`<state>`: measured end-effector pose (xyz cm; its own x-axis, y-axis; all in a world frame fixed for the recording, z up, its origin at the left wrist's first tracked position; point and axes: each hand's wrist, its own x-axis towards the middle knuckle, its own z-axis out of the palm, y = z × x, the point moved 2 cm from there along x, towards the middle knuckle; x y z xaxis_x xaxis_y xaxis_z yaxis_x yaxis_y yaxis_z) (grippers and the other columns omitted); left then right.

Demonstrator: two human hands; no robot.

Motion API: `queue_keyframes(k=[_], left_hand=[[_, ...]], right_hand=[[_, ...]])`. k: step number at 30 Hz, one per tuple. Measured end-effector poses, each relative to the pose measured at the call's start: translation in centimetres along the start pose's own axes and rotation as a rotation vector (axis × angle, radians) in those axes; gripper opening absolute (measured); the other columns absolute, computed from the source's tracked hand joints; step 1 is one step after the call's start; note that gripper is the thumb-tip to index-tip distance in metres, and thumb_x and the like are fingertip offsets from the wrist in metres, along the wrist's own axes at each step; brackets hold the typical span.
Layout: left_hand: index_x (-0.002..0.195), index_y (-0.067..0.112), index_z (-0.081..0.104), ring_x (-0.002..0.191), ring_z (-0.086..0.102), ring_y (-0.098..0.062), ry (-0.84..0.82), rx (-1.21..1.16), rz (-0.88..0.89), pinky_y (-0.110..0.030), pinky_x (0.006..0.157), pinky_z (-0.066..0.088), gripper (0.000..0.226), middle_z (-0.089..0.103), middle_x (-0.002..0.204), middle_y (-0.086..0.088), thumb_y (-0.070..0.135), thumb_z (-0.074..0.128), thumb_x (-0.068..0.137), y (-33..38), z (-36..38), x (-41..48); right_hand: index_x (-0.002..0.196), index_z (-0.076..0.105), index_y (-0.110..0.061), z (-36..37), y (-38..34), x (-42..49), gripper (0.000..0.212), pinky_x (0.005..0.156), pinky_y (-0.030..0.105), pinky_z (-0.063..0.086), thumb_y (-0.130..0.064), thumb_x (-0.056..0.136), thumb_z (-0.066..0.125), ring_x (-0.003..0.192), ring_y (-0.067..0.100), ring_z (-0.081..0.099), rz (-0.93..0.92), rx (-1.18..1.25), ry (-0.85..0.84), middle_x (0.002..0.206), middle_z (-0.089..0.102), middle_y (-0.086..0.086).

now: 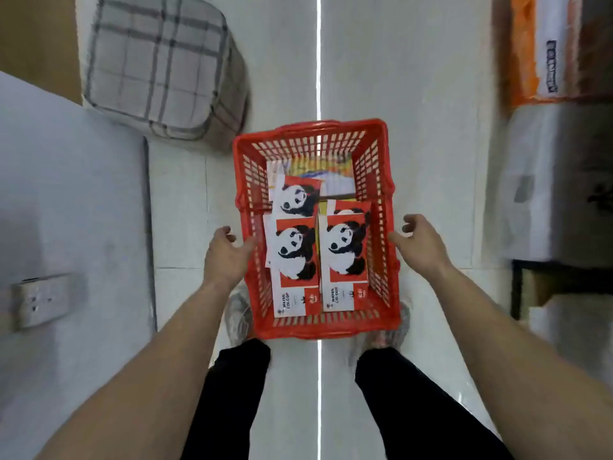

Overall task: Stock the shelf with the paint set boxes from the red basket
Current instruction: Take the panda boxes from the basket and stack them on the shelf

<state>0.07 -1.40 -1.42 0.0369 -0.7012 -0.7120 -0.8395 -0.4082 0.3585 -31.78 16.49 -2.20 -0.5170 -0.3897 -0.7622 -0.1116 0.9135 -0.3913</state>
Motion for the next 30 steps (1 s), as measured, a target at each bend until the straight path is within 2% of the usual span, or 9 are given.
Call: queue_keyframes(k=[4,7,10,13,16,19,23,26,30], left_hand=[[0.134,0.022,0.055,0.091,0.063,-0.013,0.016,-0.043,0.031,-0.027,0.076,0.042,0.052,0.063,0.109,0.013,0.051,0.066,0.093,-2.9,4.3,3.3],[0.118,0.031,0.055,0.082,0.059,0.004,0.091,-0.1,0.108,-0.018,0.066,0.04,0.019,0.061,0.094,0.026,0.042,0.055,0.101,-4.3,6.1,4.0],[0.108,0.03,0.058,0.082,0.062,0.002,0.157,-0.116,0.156,-0.019,0.065,0.043,0.009,0.062,0.089,0.024,0.035,0.051,0.104,-4.5,6.4,4.1],[0.105,0.028,0.059,0.08,0.063,-0.002,0.153,-0.12,0.182,-0.02,0.066,0.045,0.007,0.063,0.087,0.022,0.03,0.052,0.105,-4.0,6.1,3.1],[0.102,0.025,0.06,0.077,0.063,-0.003,0.151,-0.112,0.209,-0.02,0.063,0.043,0.007,0.065,0.085,0.017,0.027,0.053,0.105,-3.0,4.7,0.8],[0.097,0.024,0.061,0.075,0.065,-0.016,0.123,-0.111,0.23,-0.027,0.065,0.049,0.009,0.068,0.082,0.007,0.024,0.055,0.104,-0.2,1.6,-2.4],[0.1,0.025,0.063,0.072,0.064,0.0,0.084,-0.103,0.257,-0.016,0.06,0.045,0.009,0.068,0.082,0.015,0.023,0.055,0.104,6.4,-4.2,-9.0],[0.101,0.025,0.064,0.073,0.064,0.001,0.094,-0.09,0.276,-0.01,0.059,0.041,0.009,0.068,0.083,0.017,0.022,0.056,0.103,12.3,-9.1,-15.0],[0.098,0.023,0.065,0.072,0.065,-0.009,0.132,-0.123,0.302,-0.027,0.063,0.045,0.009,0.067,0.079,0.014,0.022,0.057,0.102,21.3,-15.8,-23.1]], right_hand=[[0.132,0.058,-0.015,3.8,2.3,3.8,0.038,0.065,0.024,0.042,-0.029,0.099,0.067,0.088,0.015,0.066,-0.091,0.055,0.06,0.118,0.068,0.002],[0.127,0.062,-0.021,5.9,3.5,4.9,0.024,0.078,0.029,0.043,-0.021,0.104,0.058,0.098,0.019,0.063,-0.189,0.084,0.087,0.11,0.066,-0.004],[0.131,0.064,-0.019,6.2,3.9,5.4,0.028,0.082,0.03,0.044,-0.019,0.105,0.055,0.097,0.018,0.063,-0.217,0.063,0.089,0.108,0.067,-0.006],[0.126,0.066,-0.018,5.8,3.9,4.1,0.025,0.069,0.014,0.044,-0.013,0.104,0.057,0.084,0.002,0.064,-0.225,0.075,0.13,0.101,0.068,-0.01],[0.121,0.066,-0.021,4.7,4.2,1.3,0.02,0.059,-0.001,0.042,-0.013,0.104,0.058,0.074,-0.018,0.059,-0.189,0.094,0.165,0.09,0.062,-0.027],[0.122,0.068,-0.017,1.4,3.0,-2.7,0.021,0.06,-0.001,0.041,-0.013,0.103,0.059,0.073,-0.013,0.062,-0.157,0.111,0.19,0.087,0.062,-0.027],[0.119,0.068,-0.017,-5.4,-1.1,-9.5,0.017,0.054,0.005,0.039,-0.015,0.103,0.06,0.068,-0.01,0.062,-0.145,0.133,0.221,0.083,0.061,-0.027],[0.123,0.066,-0.017,-12.0,-4.9,-15.0,0.019,0.061,0.011,0.038,-0.018,0.105,0.058,0.074,-0.008,0.058,-0.158,0.166,0.21,0.087,0.06,-0.029],[0.125,0.066,-0.015,-22.2,-11.3,-22.1,0.022,0.067,0.02,0.047,-0.019,0.105,0.058,0.077,0.0,0.063,-0.229,0.164,0.235,0.089,0.064,-0.018]])
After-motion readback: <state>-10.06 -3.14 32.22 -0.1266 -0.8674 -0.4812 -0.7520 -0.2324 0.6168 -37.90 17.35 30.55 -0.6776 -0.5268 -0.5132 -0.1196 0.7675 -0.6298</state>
